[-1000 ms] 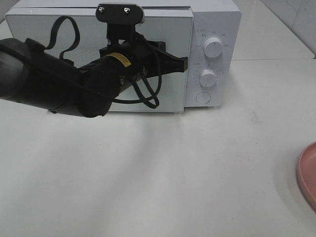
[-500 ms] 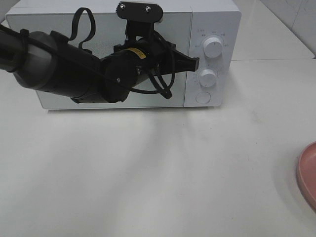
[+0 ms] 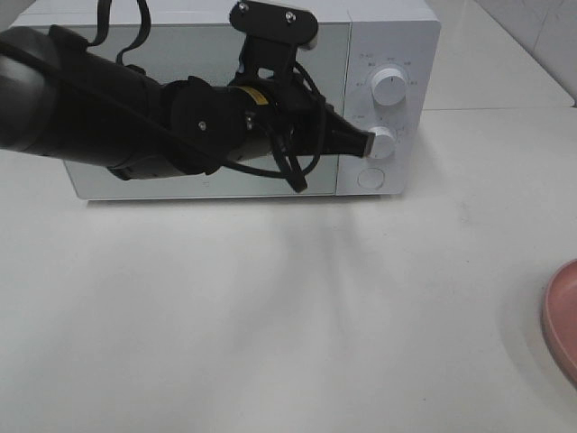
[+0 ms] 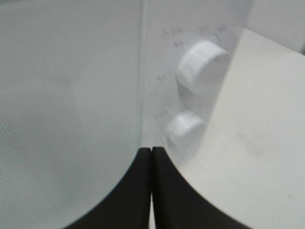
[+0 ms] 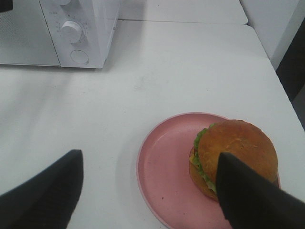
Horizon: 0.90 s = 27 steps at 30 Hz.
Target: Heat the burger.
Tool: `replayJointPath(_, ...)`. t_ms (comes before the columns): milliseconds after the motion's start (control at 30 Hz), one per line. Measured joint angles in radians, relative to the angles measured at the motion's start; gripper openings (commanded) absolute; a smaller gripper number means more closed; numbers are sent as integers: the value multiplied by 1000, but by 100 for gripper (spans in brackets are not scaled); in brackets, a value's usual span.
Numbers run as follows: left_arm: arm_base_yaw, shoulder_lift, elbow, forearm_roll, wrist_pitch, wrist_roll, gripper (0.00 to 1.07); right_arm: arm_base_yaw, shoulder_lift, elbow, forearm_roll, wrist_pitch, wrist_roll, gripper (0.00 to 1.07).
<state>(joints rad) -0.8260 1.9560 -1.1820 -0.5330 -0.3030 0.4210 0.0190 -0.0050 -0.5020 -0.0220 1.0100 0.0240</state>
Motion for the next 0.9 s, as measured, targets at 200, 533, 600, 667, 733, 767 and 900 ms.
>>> replayJointPath(200, -10, -59, 43, 0, 174, 0, 34, 0, 0, 0, 0, 0, 0, 76)
replayJointPath(533, -10, -149, 50, 38, 519, 0, 100, 0, 0, 0, 0, 0, 0, 76)
replayJointPath(600, -10, -161, 50, 68, 583, 0, 100, 0, 0, 0, 0, 0, 0, 76)
replayJointPath(667, -10, -169, 50, 87, 620, 0, 100, 0, 0, 0, 0, 0, 0, 76)
replayJointPath(733, -10, -185, 50, 123, 692, 0, 100, 0, 0, 0, 0, 0, 0, 76)
replayJointPath(767, -10, -194, 50, 142, 736, 0, 100, 0, 0, 0, 0, 0, 0, 76)
replayJointPath(900, -6, -229, 50, 202, 964, -11, 100, 0, 0, 0, 0, 0, 0, 76)
